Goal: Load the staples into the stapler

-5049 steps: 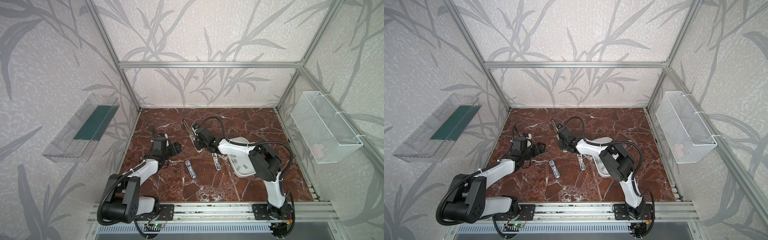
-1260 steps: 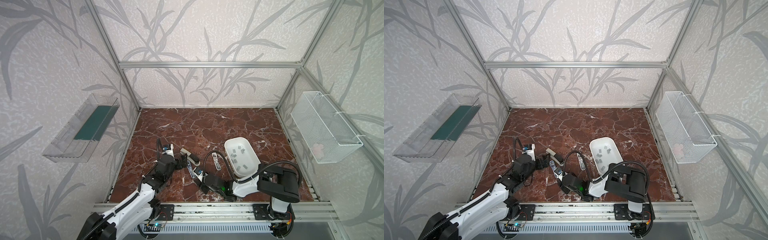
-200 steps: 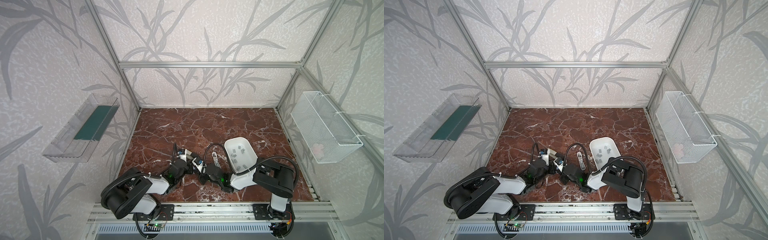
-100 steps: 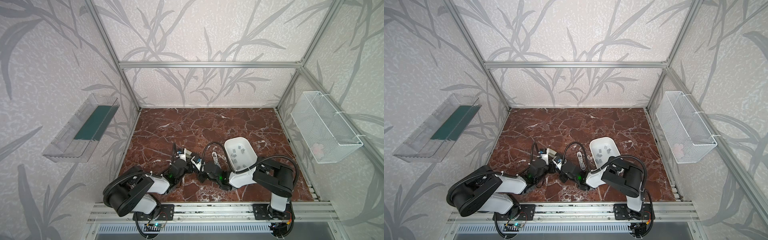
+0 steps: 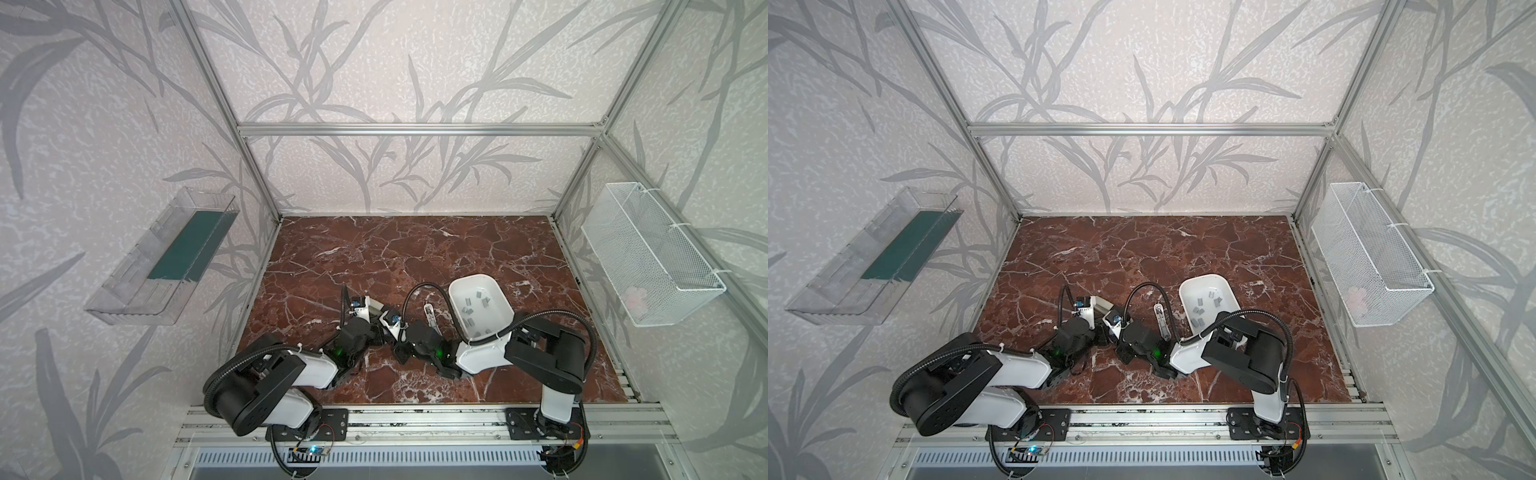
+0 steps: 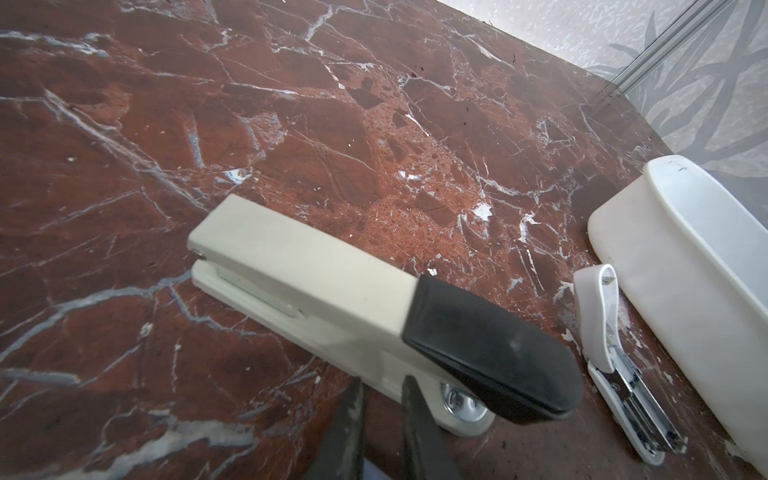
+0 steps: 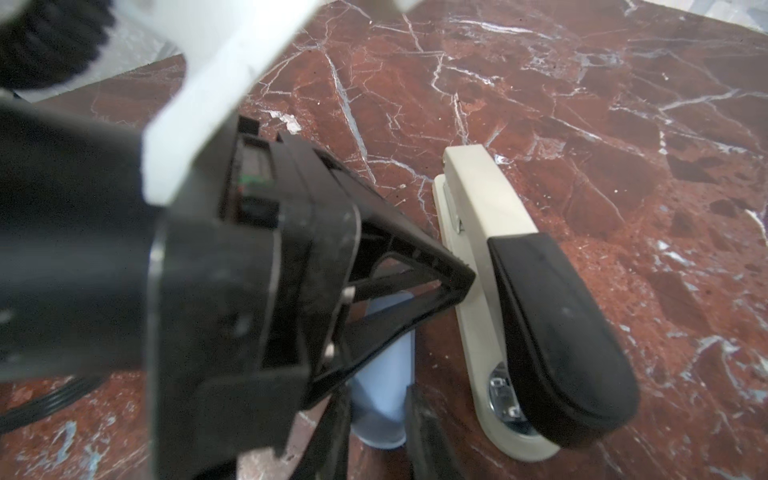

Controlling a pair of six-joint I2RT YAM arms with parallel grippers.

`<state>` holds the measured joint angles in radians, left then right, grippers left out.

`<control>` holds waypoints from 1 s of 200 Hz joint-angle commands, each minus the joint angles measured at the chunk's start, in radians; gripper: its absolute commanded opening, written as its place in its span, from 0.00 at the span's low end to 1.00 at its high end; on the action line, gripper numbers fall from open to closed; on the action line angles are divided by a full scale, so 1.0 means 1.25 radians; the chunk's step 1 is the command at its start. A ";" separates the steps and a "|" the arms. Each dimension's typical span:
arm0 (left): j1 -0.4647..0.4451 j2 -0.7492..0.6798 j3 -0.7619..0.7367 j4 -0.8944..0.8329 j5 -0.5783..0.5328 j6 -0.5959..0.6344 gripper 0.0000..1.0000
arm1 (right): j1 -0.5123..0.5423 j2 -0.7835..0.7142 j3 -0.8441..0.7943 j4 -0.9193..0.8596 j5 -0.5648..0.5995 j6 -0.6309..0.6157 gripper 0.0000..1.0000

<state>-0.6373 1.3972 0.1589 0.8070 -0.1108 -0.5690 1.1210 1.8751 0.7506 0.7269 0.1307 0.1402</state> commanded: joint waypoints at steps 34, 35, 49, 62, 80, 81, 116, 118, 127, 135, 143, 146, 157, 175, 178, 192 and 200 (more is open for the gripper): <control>0.038 -0.196 0.002 -0.313 0.043 -0.022 0.34 | -0.006 -0.020 0.012 0.061 0.001 -0.020 0.26; 0.038 -0.200 0.003 -0.318 0.043 -0.022 0.34 | -0.006 -0.020 0.013 0.061 0.000 -0.020 0.26; 0.046 -0.237 0.000 -0.351 0.035 -0.017 0.37 | -0.006 -0.018 0.021 0.057 0.000 -0.021 0.27; 0.050 -0.251 -0.003 -0.361 0.028 -0.015 0.37 | -0.007 -0.013 0.029 0.053 0.000 -0.022 0.27; 0.054 -0.248 -0.005 -0.363 0.015 -0.013 0.36 | -0.007 -0.005 0.047 0.040 0.003 -0.023 0.27; 0.054 -0.247 -0.005 -0.362 0.014 -0.013 0.36 | -0.007 -0.004 0.048 0.039 0.003 -0.023 0.27; 0.063 -0.215 -0.007 -0.340 0.001 -0.012 0.33 | -0.008 0.015 0.079 0.020 0.008 -0.020 0.27; 0.063 -0.214 -0.006 -0.339 0.001 -0.011 0.33 | -0.008 0.016 0.079 0.020 0.008 -0.020 0.27; 0.065 -0.210 -0.005 -0.334 0.003 -0.012 0.33 | -0.008 0.018 0.078 0.020 0.007 -0.018 0.27; 0.065 -0.208 -0.004 -0.334 0.004 -0.012 0.33 | -0.009 0.018 0.073 0.020 0.008 -0.015 0.27; 0.066 -0.211 -0.002 -0.333 0.007 -0.011 0.33 | -0.007 0.019 0.068 0.020 0.011 -0.011 0.27; 0.066 -0.212 -0.002 -0.333 0.009 -0.010 0.33 | -0.008 0.019 0.066 0.020 0.012 -0.009 0.27; 0.066 -0.221 -0.001 -0.334 0.012 -0.008 0.33 | -0.008 0.023 0.059 0.020 0.015 -0.006 0.27; 0.066 -0.244 -0.001 -0.346 0.013 -0.004 0.33 | -0.007 0.030 0.053 -0.010 0.022 -0.004 0.27; 0.066 -0.248 -0.001 -0.350 0.013 -0.004 0.33 | -0.007 0.031 0.053 -0.010 0.023 -0.004 0.27; 0.066 -0.269 0.000 -0.364 0.011 -0.001 0.33 | -0.006 0.038 0.050 -0.014 0.028 -0.004 0.27; 0.067 -0.282 -0.002 -0.370 0.010 -0.001 0.34 | -0.007 0.043 0.051 -0.018 0.026 -0.006 0.27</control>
<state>-0.5598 1.0893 0.1577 0.3782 -0.0814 -0.5770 1.1172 1.8973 0.8280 0.7307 0.1421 0.1276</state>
